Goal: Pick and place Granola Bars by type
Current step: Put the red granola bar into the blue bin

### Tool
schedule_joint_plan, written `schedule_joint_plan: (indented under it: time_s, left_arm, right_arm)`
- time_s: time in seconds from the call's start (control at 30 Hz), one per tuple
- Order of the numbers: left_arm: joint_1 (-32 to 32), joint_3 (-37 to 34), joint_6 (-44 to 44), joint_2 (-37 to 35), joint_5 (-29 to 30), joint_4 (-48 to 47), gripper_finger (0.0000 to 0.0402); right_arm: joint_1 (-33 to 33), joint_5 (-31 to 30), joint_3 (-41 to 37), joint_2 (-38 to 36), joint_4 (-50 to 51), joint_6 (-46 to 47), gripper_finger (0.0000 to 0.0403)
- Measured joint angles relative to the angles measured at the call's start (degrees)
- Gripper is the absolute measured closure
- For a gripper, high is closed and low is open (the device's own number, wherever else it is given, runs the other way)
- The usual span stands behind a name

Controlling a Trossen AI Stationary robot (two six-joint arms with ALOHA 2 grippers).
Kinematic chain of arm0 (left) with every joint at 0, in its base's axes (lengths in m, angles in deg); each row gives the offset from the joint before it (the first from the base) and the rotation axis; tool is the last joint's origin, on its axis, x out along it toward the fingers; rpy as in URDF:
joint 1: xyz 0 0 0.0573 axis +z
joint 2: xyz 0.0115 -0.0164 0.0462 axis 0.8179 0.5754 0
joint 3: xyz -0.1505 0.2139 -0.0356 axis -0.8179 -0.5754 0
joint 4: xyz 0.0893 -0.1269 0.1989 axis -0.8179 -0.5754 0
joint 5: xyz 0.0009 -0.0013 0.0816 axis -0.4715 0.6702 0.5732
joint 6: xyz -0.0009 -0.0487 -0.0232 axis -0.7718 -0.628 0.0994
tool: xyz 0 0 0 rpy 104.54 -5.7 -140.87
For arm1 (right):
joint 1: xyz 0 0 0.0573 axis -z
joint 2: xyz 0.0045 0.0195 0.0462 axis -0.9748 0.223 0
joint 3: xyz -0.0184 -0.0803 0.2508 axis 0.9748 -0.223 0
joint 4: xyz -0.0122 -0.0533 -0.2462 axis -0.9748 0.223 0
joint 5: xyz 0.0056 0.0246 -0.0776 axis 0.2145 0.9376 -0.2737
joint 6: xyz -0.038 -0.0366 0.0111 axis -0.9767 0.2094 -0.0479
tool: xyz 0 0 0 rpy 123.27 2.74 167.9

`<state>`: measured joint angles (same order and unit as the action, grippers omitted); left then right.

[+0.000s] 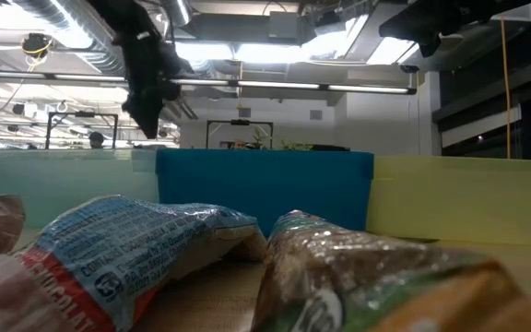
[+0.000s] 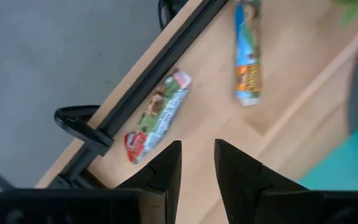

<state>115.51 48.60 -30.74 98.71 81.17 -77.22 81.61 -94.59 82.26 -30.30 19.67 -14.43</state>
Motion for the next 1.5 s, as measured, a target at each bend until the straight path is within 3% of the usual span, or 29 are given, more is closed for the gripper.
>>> schedule_joint_plan:
  time_s: [0.2,0.73,1.5]
  left_arm:
    - [0.0,0.0,1.6,4.4,0.8,1.5,0.0300]
    - [0.1,0.0,4.4,11.5,3.9,5.1,0.0216]
    - [0.1,0.0,5.8,22.2,5.8,9.9,0.0214]
  right_arm:
    - [0.0,0.0,0.0,0.0,0.0,1.3,0.0368]
    - [0.0,0.0,0.0,0.0,0.0,1.5,0.0368]
    - [0.0,0.0,0.0,0.0,0.1,1.5,0.0368]
